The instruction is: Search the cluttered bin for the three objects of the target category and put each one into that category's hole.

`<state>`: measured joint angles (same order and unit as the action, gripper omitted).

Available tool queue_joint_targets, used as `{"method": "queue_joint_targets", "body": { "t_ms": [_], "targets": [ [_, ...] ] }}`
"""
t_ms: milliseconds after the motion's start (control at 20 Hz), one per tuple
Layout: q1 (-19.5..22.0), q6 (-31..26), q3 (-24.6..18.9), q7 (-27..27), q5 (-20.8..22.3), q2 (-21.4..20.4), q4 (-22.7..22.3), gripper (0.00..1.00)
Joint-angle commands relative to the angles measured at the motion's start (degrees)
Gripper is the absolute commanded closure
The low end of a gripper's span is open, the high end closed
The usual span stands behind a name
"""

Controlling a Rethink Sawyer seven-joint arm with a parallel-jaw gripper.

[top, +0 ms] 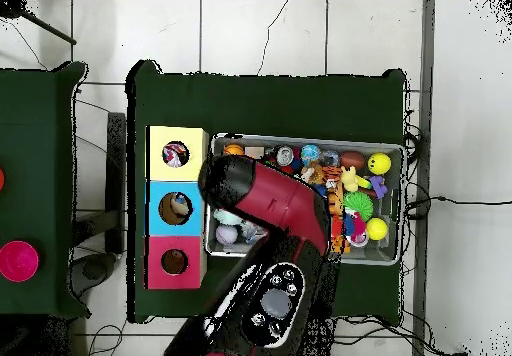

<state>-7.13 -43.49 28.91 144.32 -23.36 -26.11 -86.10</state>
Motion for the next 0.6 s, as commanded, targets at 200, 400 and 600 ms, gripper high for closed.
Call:
{"method": "queue_joint_targets", "body": {
  "t_ms": [200, 400, 600],
  "targets": [
    [10.63, 5.62, -13.14, -6.57, 4.41, 7.69, 2.94, 1.00],
    [12.84, 4.99, -14.17, -7.88, 6.80, 7.66, 3.98, 1.00],
    [13.82, 5.94, -15.14, -7.19, 9.28, 7.74, 4.50, 1.00]
  ]
}}
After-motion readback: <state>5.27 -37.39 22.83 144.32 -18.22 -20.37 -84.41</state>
